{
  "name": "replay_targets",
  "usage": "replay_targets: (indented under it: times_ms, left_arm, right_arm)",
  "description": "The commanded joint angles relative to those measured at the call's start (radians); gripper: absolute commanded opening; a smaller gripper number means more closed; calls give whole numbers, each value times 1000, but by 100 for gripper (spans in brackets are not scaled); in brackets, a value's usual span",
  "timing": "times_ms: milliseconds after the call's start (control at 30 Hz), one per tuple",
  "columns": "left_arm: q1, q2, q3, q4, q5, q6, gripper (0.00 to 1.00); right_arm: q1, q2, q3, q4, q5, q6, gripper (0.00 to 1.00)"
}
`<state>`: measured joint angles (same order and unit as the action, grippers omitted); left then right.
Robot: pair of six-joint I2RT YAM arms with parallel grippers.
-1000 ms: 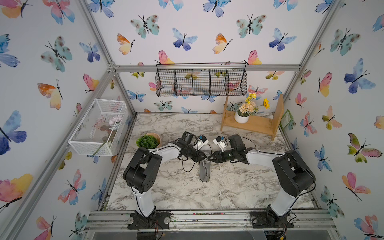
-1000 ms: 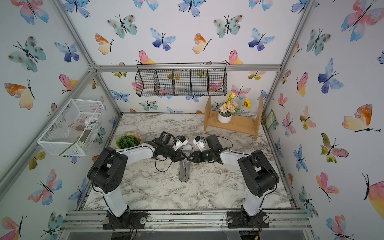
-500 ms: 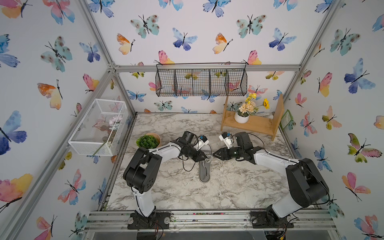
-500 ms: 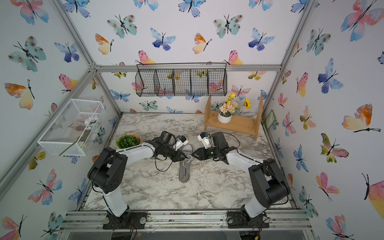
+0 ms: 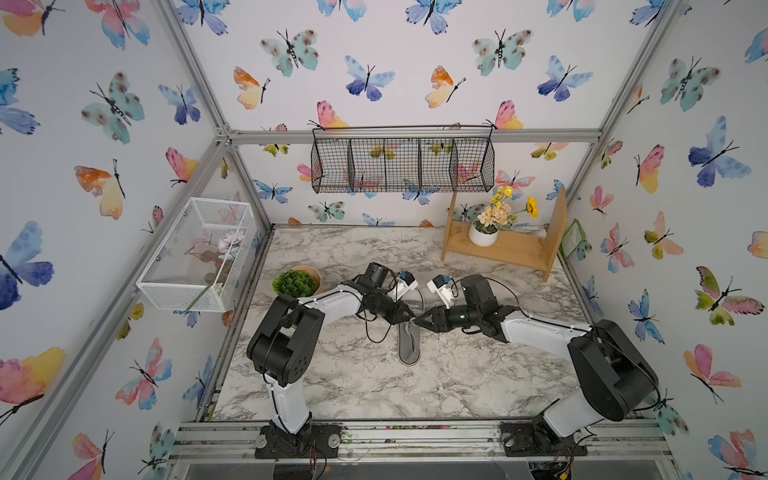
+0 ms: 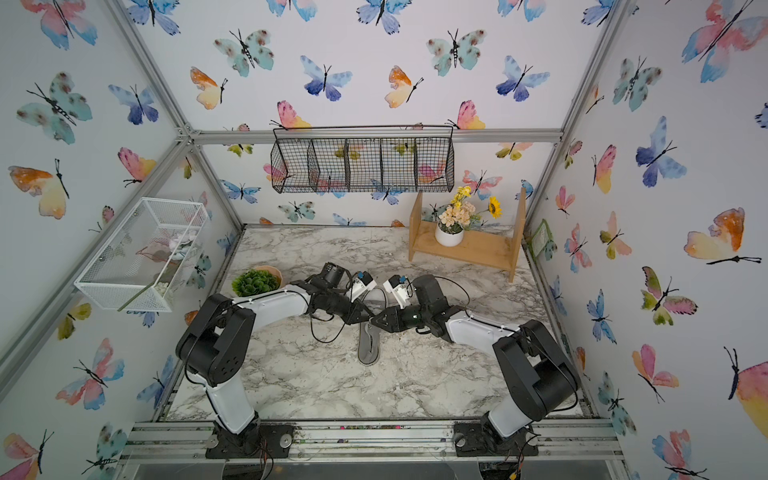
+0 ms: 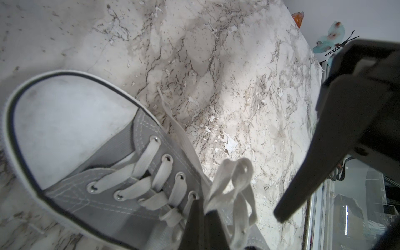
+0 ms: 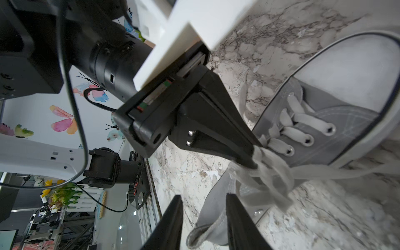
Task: Tie the shoes
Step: Tie the shoelace on the shoe.
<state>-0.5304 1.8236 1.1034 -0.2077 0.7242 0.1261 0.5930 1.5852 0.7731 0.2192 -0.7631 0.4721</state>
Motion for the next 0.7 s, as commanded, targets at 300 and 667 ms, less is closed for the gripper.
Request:
replay_targets:
  times_ms: [300, 667]
  left_arm:
    - [-3, 9, 23, -25, 37, 1, 0]
    - [-3, 5, 18, -25, 37, 3, 0]
  right_arm:
    - [14, 99, 30, 49, 37, 46, 40]
    - [14, 147, 70, 55, 73, 67, 42]
